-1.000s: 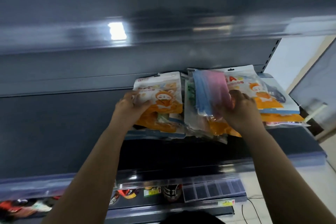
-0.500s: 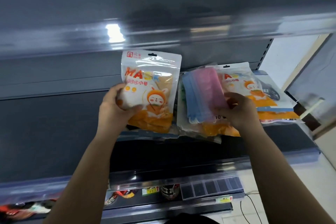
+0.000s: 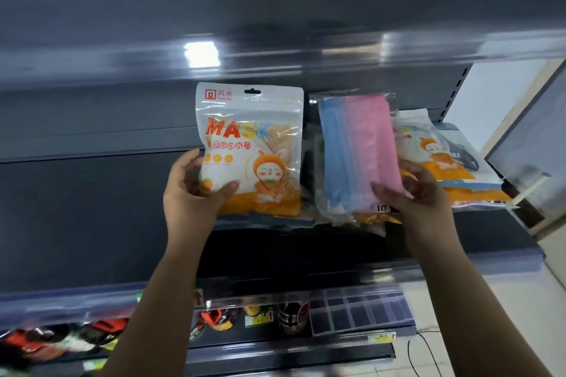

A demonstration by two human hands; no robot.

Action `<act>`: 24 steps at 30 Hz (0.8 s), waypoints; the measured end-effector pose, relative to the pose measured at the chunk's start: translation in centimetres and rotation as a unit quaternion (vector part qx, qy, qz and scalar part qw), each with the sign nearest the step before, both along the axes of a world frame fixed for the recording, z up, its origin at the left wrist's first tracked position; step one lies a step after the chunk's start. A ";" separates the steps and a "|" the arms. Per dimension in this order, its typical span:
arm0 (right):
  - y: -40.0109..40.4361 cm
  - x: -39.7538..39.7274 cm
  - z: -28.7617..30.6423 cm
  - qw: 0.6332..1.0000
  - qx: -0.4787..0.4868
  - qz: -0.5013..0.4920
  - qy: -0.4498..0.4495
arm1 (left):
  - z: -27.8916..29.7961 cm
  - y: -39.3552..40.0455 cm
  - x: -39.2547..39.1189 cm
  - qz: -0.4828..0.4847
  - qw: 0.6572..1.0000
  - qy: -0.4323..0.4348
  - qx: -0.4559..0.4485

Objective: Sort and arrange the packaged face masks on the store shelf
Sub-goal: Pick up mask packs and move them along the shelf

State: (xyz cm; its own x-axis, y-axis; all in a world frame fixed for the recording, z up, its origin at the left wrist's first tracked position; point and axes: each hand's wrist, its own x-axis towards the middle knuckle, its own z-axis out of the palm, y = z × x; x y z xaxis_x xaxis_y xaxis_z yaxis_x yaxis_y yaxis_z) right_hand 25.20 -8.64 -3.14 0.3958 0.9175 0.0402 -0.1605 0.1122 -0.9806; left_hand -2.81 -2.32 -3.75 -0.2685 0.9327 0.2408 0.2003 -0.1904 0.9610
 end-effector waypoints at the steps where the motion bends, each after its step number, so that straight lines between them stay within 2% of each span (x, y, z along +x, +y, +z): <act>1: -0.3 -0.5 0.1 1.000 0.007 -0.008 0.009 | -0.1 -0.2 -0.3 0.002 1.000 -0.015 -0.001; 4: -1.0 -2.0 0.1 0.999 0.018 -0.023 0.021 | -0.3 -0.8 -1.2 -0.003 0.998 -0.060 -0.006; 11: -3.1 -5.0 0.0 0.996 0.075 -0.026 0.041 | -0.6 -3.4 -3.6 -0.017 0.995 -0.101 0.000; 17: -4.8 -7.2 0.2 0.996 0.087 0.024 0.027 | -0.9 -5.7 -4.7 -0.010 0.984 -0.175 -0.035; 24: -6.1 -9.0 0.0 0.993 0.079 0.080 0.040 | -0.4 -9.3 -6.8 0.026 0.983 -0.178 -0.035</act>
State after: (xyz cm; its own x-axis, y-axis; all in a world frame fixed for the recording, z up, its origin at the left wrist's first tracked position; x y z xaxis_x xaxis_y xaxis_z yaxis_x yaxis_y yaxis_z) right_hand 16.21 -14.77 -3.10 0.2530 0.9537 0.1629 -0.2654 0.2303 -0.9362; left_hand -9.63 -11.61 -4.19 -0.3721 0.9264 0.0582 -0.1429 -0.1192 0.9825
